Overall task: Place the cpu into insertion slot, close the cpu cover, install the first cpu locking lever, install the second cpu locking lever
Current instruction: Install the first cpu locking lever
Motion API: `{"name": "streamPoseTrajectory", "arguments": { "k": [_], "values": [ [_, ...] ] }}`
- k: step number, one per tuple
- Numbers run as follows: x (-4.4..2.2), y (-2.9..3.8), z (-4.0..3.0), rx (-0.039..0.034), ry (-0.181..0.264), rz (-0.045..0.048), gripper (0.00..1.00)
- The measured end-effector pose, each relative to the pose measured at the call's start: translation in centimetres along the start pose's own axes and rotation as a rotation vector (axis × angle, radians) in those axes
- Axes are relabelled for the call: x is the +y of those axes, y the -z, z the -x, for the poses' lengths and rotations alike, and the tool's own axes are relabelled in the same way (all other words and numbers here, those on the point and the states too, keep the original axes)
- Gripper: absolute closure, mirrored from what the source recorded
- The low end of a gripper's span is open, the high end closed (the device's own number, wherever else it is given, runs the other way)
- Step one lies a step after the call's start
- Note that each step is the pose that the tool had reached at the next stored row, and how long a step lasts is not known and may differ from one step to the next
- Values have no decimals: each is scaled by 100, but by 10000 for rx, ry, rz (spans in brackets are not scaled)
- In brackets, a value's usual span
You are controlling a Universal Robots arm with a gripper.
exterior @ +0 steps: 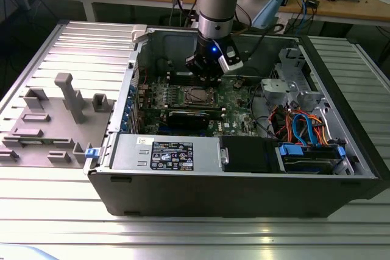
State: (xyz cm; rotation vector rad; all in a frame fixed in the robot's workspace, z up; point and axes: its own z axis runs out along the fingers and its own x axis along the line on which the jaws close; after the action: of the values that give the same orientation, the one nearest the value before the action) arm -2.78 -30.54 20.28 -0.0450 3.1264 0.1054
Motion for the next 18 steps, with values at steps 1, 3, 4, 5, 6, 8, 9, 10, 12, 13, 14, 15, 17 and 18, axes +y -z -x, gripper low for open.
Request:
{"name": "streamPoseTrajectory", "arguments": {
  "k": [1,3,4,5,6,8,9,10,12,13,14,15,17,18],
  "values": [
    [-3,0,1,-1,-31,-12,89],
    [-7,3,1,-3,-68,-23,89],
    [-8,7,0,-2,-75,-24,89],
    [-7,12,0,-2,-78,-22,89],
    [-6,17,1,-4,-81,-20,89],
    [-6,19,2,-6,-86,-19,89],
    [-6,20,2,-6,-88,-19,89],
    [-7,20,1,-6,-89,-20,89],
    [-7,20,1,-4,-93,-23,89],
    [-8,17,1,-3,-95,-34,89],
    [-8,15,1,-3,-95,-41,89],
    [-8,14,2,-4,-97,-50,89],
    [-8,13,1,-5,-100,-70,89],
    [-8,12,1,-5,-100,-83,89]
  ]
}}
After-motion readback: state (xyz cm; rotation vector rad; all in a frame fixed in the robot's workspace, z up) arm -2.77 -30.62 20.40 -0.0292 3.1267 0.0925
